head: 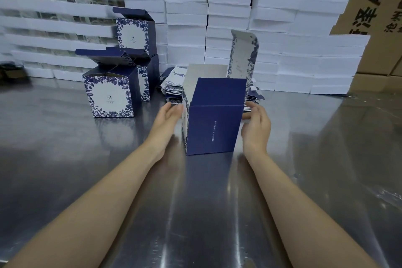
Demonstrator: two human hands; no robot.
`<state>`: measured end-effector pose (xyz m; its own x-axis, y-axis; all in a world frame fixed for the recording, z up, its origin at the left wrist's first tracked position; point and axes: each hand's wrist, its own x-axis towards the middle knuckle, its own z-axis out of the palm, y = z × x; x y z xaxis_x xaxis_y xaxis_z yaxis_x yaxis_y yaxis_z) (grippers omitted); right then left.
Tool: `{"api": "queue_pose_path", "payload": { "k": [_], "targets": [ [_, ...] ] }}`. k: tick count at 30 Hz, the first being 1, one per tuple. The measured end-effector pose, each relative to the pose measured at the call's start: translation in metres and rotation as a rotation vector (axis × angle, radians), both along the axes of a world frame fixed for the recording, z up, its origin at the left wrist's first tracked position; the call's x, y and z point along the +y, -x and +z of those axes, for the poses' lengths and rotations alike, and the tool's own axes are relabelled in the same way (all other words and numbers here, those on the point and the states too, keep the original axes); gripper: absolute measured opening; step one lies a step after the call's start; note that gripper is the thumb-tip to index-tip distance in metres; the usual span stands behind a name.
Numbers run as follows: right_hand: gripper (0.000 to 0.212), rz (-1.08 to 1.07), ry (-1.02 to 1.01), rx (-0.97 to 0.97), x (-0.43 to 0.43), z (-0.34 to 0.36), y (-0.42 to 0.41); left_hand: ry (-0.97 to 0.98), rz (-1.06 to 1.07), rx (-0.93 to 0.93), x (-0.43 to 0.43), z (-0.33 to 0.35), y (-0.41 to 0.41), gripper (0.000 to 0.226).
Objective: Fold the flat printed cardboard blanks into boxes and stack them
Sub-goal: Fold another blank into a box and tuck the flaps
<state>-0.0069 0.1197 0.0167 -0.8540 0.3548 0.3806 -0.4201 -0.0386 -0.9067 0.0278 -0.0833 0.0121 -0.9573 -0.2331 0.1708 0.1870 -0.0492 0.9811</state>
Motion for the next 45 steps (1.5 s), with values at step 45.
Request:
{"api": "queue_pose_path", "payload": {
  "k": [45],
  "targets": [
    [0.042, 0.426, 0.040, -0.258, -0.010, 0.063, -0.024, -0.062, -0.115, 0.046, 0.011, 0.058, -0.015, 0.060]
  ]
}}
